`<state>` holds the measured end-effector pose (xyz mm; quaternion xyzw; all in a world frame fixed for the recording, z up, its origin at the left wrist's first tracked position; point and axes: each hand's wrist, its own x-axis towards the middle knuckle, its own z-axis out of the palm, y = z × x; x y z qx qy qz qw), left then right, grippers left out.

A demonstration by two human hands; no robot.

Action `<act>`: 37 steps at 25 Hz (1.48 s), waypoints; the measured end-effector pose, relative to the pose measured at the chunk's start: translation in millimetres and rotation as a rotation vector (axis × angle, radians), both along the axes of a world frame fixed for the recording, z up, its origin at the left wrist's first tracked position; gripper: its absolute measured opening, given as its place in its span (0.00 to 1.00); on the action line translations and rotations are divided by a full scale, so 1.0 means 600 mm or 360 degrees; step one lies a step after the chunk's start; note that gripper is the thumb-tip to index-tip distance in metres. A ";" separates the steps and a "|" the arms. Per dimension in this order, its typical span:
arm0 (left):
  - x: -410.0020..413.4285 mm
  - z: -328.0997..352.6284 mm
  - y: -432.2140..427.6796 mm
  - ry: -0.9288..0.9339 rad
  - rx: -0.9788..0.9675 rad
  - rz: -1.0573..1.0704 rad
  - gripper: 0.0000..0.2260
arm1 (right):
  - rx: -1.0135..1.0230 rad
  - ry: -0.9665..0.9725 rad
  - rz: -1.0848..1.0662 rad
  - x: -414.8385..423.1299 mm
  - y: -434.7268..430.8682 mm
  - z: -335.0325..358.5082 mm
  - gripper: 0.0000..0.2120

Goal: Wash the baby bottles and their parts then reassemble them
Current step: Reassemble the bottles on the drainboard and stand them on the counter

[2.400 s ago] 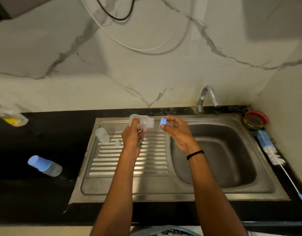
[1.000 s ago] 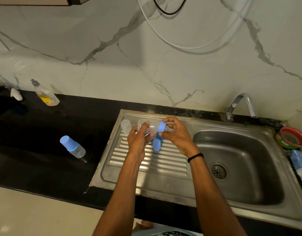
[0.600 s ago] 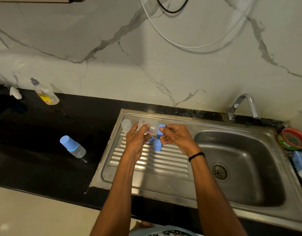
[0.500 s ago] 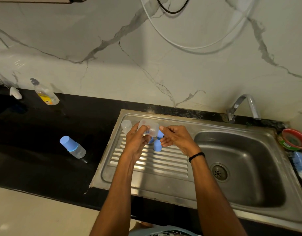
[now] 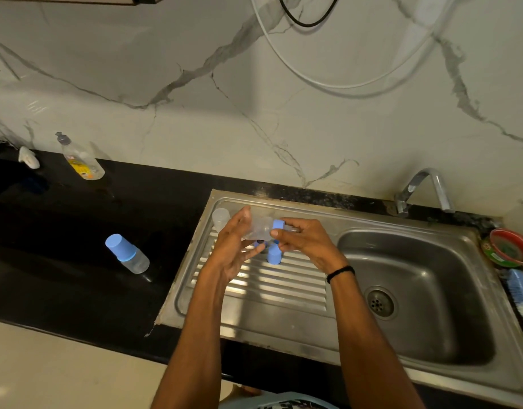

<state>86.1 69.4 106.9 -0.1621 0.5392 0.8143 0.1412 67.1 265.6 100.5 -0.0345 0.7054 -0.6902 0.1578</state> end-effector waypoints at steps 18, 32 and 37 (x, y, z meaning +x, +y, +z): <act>0.059 -0.058 -0.083 0.0189 -0.0560 -0.0617 0.17 | 0.0319 -0.0004 0.0354 0.009 -0.037 -0.007 0.07; 0.066 -0.126 -0.116 0.0009 -0.0207 -0.0024 0.19 | 0.0788 -0.0043 -0.0838 -0.048 -0.027 -0.108 0.08; 0.033 -0.141 -0.099 -0.0041 -0.0240 -0.0065 0.18 | 0.1028 -0.0021 -0.0626 -0.032 -0.041 -0.141 0.14</act>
